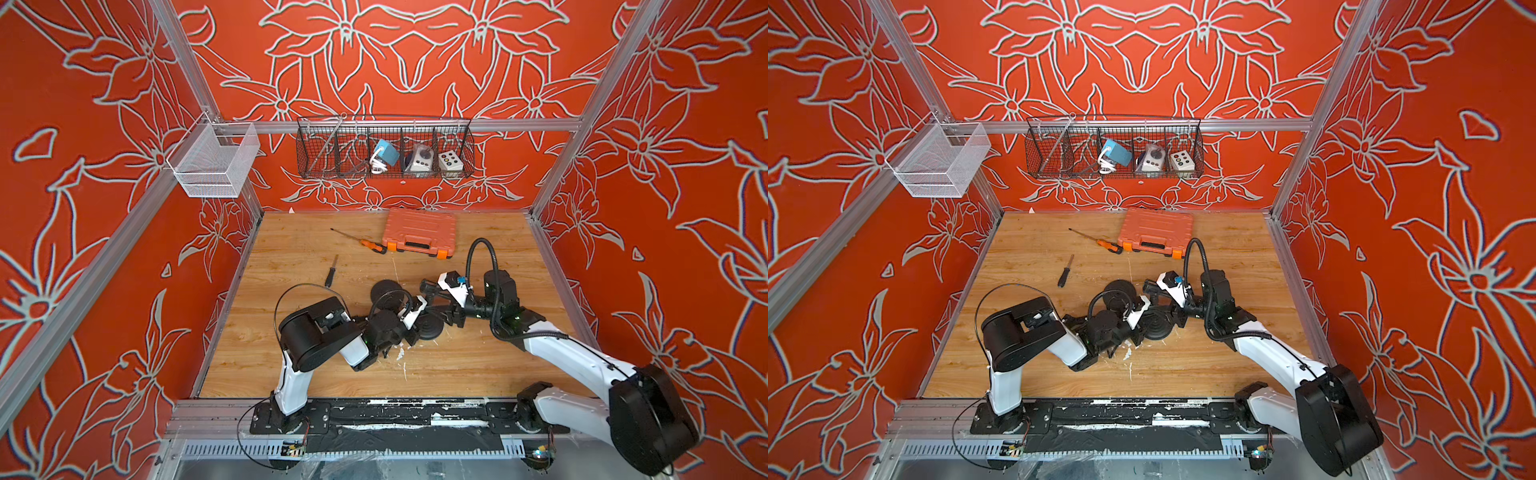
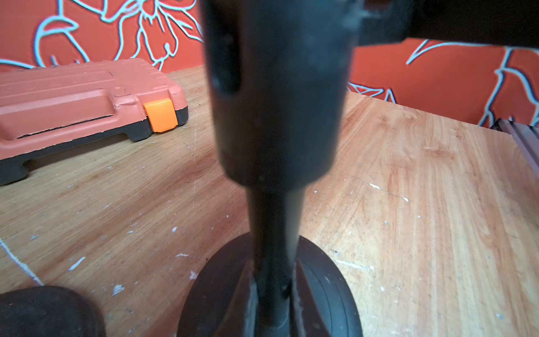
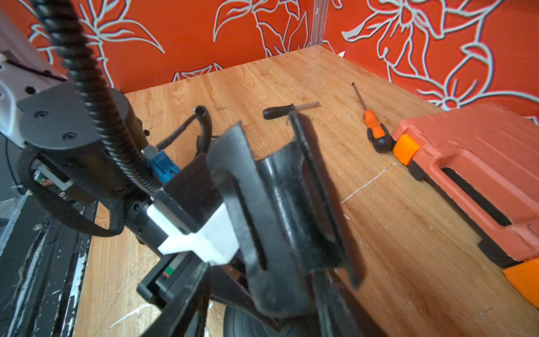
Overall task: Assemble a microphone stand
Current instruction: Screw the microphone stand pole into the microphone stand base.
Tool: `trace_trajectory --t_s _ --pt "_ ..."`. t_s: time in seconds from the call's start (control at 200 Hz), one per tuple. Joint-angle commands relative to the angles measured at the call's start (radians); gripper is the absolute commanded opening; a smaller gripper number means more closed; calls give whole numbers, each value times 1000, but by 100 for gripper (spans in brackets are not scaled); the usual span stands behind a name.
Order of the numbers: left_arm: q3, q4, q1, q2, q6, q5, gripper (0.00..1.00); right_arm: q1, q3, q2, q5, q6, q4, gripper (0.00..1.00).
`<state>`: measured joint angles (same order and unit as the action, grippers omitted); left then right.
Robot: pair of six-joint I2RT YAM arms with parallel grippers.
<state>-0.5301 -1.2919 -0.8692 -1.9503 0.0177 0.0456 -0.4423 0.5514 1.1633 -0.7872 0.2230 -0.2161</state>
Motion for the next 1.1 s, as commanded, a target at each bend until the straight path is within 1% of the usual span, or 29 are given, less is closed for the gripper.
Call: trace_trajectory --t_s 0.0,0.06,0.16,0.195,0.245,0.275,0.305,0.37,0.415,0.445,0.48,0.54,0.626,0.701,0.836,0.976,1.096 --pt "22 143 9 -26 -6 0 4 28 50 36 -72 92 33 58" --pt "20 144 7 -26 -5 2 4 37 66 55 -98 102 38 57" --pt "15 152 7 -28 -5 6 4 42 76 76 -125 107 16 50" --pt "13 154 7 -30 -4 8 4 43 78 83 -126 107 9 43" --pt "12 158 6 -30 -3 9 4 43 80 91 -131 109 1 27" --pt "10 162 4 -29 -1 10 4 45 79 95 -134 106 -8 21" --pt "8 165 3 -29 1 10 4 44 78 100 -138 105 -14 20" --pt "4 172 1 -29 3 10 4 44 73 106 -136 101 -28 25" --pt "2 174 -1 -29 5 10 4 43 67 107 -132 101 -37 25" --pt "3 174 -1 -29 4 10 4 44 63 108 -132 100 -41 22" --pt "3 174 -1 -29 5 10 4 44 61 111 -132 97 -42 16" --pt "2 174 -1 -28 4 10 5 43 53 113 -131 82 -45 0" --pt "3 172 -1 -25 2 8 8 42 22 110 -105 22 -81 0" --pt "-1 169 -1 -22 1 2 14 36 -24 99 -30 -84 -147 0" --pt "-15 169 -1 -8 -4 -17 27 -11 -114 40 202 -207 -190 0" --pt "-40 168 -1 20 -9 -18 34 -101 -188 -36 431 -258 -206 0" --pt "-55 158 -1 52 -19 -21 37 -163 -243 -101 591 -324 -213 0"
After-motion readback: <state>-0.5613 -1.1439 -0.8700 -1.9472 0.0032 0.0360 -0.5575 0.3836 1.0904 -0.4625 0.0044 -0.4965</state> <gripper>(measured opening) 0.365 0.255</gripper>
